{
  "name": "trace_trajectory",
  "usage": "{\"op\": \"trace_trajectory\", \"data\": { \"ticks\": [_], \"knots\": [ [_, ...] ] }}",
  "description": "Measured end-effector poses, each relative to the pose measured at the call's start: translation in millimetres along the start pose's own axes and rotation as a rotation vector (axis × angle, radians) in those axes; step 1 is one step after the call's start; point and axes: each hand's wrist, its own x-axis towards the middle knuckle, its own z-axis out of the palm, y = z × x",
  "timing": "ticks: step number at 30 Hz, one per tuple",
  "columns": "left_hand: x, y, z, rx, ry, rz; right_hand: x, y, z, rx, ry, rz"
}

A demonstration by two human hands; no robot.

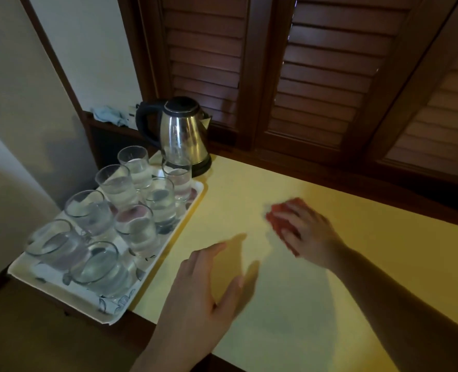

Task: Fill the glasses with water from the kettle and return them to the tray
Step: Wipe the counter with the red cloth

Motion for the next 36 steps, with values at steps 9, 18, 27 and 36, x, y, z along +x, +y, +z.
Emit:
{"op": "trace_trajectory", "data": {
  "ticks": [9, 18, 27, 36],
  "knots": [
    [63.2, -3.0, 77.0, 0.213, 0.021, -0.135, 11.1, -43.3, 5.9, 0.077, -0.017, -0.015],
    [114.3, 14.1, 124.5, 0.568, -0.183, -0.067, -69.0, 173.6, -8.7, 0.078, 0.130, 0.526],
    [113.0, 9.4, 124.9, 0.557, -0.162, -0.066, 7.0, 64.9, -8.5, 0.041, 0.058, 0.355],
    [112.2, 7.5, 130.3, 0.577, -0.127, -0.060, -154.1, 172.1, 2.7, 0.048, 0.082, 0.182]
  ]
}}
